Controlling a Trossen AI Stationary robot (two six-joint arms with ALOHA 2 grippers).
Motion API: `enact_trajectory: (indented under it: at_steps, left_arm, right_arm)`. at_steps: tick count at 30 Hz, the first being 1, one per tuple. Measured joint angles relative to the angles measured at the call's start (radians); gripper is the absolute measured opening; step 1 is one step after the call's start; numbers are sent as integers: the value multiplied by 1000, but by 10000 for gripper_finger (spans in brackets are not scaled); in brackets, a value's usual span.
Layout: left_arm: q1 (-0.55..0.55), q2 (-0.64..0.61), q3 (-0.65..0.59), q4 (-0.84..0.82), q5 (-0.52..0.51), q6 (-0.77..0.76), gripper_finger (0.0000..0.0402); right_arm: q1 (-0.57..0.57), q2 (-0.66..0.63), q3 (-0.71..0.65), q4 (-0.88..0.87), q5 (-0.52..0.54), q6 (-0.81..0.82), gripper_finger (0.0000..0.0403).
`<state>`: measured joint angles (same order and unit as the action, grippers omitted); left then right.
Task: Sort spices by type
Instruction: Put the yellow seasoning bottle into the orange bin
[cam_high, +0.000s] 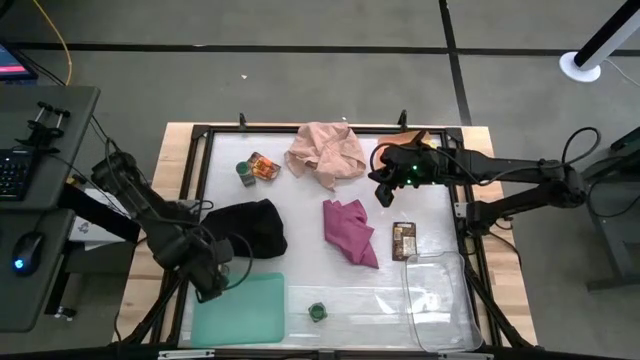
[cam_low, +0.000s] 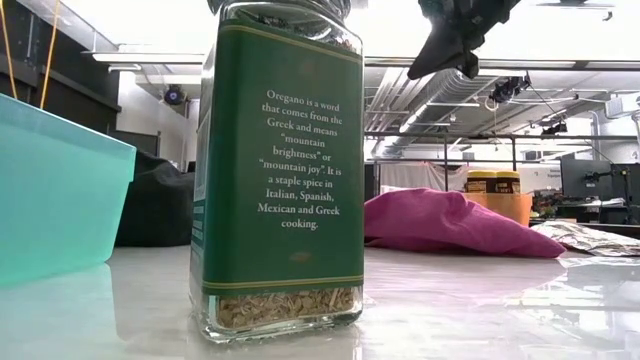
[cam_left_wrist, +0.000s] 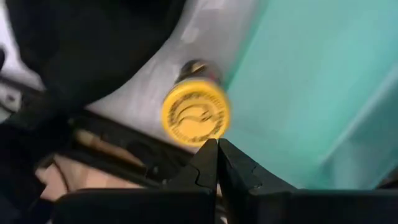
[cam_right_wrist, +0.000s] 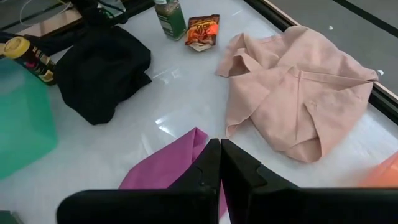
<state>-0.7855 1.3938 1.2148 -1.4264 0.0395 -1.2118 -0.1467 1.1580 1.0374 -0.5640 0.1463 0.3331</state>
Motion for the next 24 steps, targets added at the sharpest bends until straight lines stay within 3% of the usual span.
enact_trajectory:
  at_steps: [14, 24]
  left_arm:
    - [-12, -7, -111, 43, 36, -94, 0]
    - [-2, -11, -182, 234, 114, -96, 0]
  right_arm:
    - [-4, 0, -1, 7, 37, -21, 0]
    - [-4, 0, -1, 7, 44, -20, 0]
